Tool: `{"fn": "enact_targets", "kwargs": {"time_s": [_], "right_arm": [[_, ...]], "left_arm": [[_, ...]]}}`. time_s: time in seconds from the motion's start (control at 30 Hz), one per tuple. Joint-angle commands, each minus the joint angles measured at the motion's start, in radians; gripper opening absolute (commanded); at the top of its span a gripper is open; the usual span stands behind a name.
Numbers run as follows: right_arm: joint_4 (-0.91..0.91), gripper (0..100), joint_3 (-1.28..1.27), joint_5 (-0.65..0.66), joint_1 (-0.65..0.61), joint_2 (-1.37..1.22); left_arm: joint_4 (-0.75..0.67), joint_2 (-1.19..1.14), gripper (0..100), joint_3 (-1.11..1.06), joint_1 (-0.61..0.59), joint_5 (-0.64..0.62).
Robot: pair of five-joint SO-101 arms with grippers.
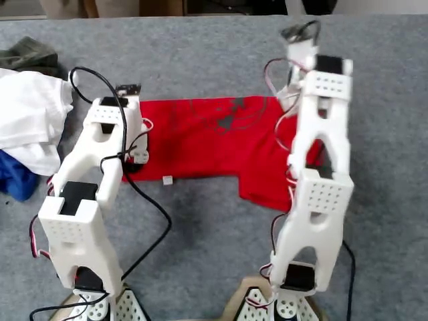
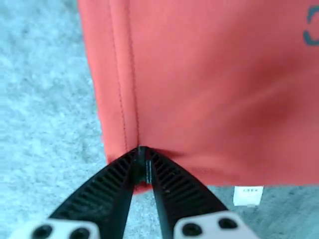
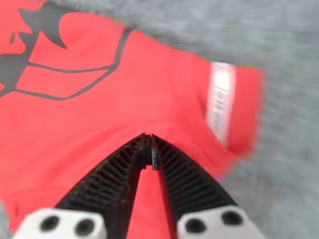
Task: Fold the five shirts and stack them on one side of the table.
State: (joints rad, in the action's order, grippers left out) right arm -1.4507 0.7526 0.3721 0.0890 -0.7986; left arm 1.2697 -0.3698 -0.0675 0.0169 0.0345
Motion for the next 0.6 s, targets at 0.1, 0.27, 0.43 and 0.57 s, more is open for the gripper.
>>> {"fn": "enact_targets", "kwargs": {"time_s": [0.1, 0.27, 0.43, 0.57], "right_arm": [[0.092, 0.5, -0.008, 0.012, 0.001, -0.064], [0.101, 0.5, -0.013, 0.034, 0.021, -0.068], [0.101, 0.5, -0.015, 0.034, 0.025, -0.068], [0.103, 0.5, -0.016, 0.041, 0.025, -0.068]], "left_arm": [[0.048, 0.01, 2, 0.226, -0.018, 0.002], [-0.091, -0.053, 2, 0.344, -0.021, 0.002], [-0.299, -0.289, 2, 0.43, -0.031, 0.0], [-0.215, -0.43, 2, 0.637, -0.063, 0.0]]}}
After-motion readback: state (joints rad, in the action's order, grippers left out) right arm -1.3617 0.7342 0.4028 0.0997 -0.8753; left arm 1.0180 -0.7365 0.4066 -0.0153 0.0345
